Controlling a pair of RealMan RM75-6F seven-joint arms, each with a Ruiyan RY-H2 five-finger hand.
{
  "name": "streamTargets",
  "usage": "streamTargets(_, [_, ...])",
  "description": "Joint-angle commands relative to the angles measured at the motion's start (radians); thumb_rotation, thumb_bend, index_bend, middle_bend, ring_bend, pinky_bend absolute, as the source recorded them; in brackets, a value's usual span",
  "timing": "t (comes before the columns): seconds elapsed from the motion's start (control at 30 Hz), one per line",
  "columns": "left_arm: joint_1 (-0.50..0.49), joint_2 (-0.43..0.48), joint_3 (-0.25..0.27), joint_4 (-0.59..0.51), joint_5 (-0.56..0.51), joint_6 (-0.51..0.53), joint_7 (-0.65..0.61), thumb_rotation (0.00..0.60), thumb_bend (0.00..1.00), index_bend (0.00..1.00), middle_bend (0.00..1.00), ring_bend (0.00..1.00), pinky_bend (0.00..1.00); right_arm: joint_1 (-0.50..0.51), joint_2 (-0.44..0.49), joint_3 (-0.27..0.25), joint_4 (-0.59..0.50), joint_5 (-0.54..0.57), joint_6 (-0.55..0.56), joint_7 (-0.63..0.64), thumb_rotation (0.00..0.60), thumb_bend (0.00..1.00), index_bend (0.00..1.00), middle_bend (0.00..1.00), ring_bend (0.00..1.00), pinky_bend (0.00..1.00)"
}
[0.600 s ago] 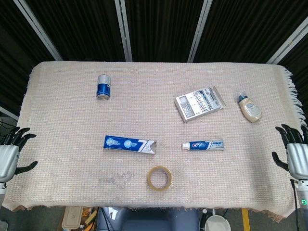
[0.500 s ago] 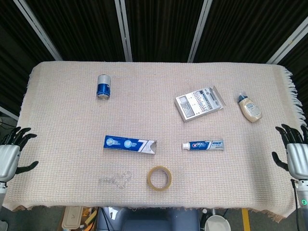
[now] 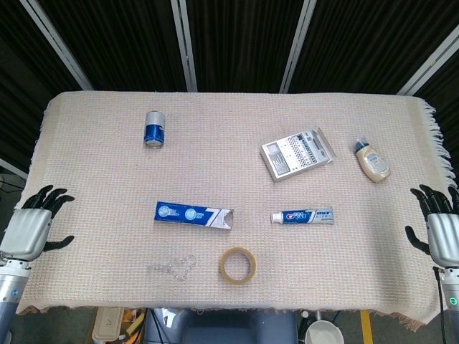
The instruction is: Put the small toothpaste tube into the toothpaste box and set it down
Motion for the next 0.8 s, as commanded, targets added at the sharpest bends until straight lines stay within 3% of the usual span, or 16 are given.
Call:
streamTargets(0.03, [-0.012,-0.019,-0.003,0.005,-0.009,-0.012,0.011,0.600,0.15,0.25,0.16,0.09,0.19,0.000,0.000,0.000,0.000,0.000,0.000,0.000,0.600,0.33,0.18,0.16,0.17,0.02])
streamTargets(0.37, [-0.060,-0.066,-0.039,-0.024,-0.077,-0.042,0.072,0.600,0.15,0.26,0.19,0.12,0.19,0.000,0.000,0.000,0.000,0.000,0.000,0.000,0.600,0.33,0.18,0.16,0.17,0.00])
streamTargets(0.8, [-0.274,-0.312,-0.141,0.026,-0.352,-0.128,0.413,0.600,0.15,0.33,0.29,0.13,0.19,0.000,0.000,0.000,0.000,0.000,0.000,0.000,0.600,0.33,0.18,0.16,0.17,0.00])
